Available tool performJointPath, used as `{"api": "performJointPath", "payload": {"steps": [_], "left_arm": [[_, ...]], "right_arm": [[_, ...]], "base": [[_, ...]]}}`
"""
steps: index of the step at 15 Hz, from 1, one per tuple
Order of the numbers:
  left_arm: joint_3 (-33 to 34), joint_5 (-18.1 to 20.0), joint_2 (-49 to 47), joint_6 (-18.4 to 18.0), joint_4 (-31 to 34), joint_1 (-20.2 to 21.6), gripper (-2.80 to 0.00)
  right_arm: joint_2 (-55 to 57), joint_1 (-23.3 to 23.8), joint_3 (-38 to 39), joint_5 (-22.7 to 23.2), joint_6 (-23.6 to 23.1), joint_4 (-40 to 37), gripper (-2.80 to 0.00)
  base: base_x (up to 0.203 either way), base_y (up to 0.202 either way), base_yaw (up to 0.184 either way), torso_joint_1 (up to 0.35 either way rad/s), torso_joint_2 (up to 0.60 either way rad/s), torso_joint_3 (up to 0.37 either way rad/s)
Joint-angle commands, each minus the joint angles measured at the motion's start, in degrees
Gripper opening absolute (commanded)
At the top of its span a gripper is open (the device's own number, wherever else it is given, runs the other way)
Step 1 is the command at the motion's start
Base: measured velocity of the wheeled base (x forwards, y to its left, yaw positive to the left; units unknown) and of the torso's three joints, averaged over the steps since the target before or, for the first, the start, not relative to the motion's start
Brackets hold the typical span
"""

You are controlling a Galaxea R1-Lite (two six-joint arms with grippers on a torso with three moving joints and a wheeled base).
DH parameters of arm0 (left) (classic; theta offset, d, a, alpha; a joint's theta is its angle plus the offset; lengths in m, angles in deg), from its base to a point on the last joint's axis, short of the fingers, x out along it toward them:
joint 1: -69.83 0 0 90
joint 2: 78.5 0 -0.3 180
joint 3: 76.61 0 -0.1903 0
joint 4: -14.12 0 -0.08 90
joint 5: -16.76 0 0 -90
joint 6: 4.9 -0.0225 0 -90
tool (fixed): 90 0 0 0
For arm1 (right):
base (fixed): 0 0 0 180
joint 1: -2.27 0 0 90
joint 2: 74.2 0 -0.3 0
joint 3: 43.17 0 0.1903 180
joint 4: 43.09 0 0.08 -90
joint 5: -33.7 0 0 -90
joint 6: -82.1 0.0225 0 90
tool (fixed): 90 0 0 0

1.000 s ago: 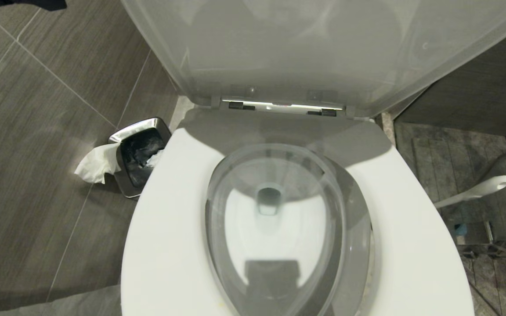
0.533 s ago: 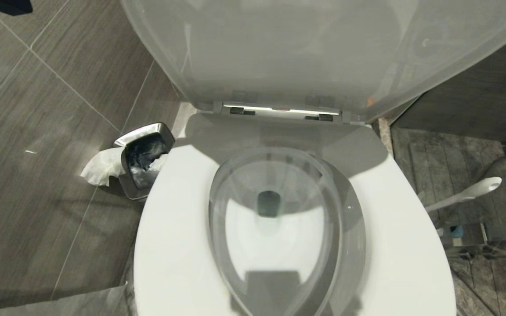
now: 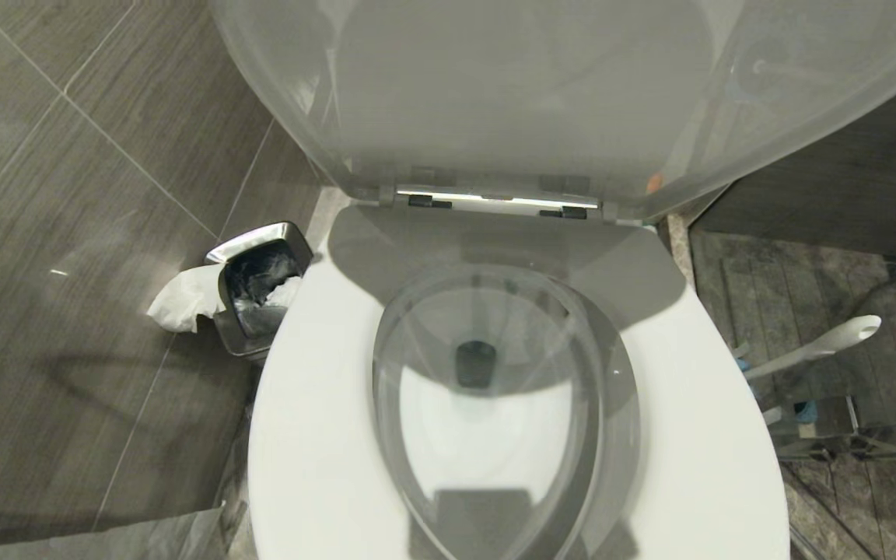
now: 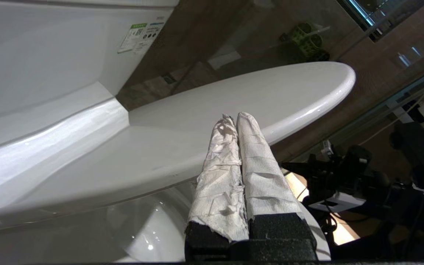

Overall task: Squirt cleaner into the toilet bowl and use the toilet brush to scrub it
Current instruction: Close the toilet lid

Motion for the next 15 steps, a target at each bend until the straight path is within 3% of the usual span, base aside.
{"api": "performJointPath", "payload": {"steps": [1, 15], "left_arm": [[-0.16, 0.46, 0.34, 0.14, -0.11, 1.23, -2.8], [-1.75, 0.31, 2.87, 0.86, 1.43, 2.82, -2.8]], "right_arm": [[0.05, 0.0, 0.02, 0.04, 0.03, 0.0, -2.8], [0.05, 0.0, 0.06, 0.04, 0.0, 0.0, -2.8]], "base": [[0.0, 0.0, 0.0, -0.002, 0.01, 0.125], [0.0, 0.0, 0.0, 0.0, 0.0, 0.197]]}}
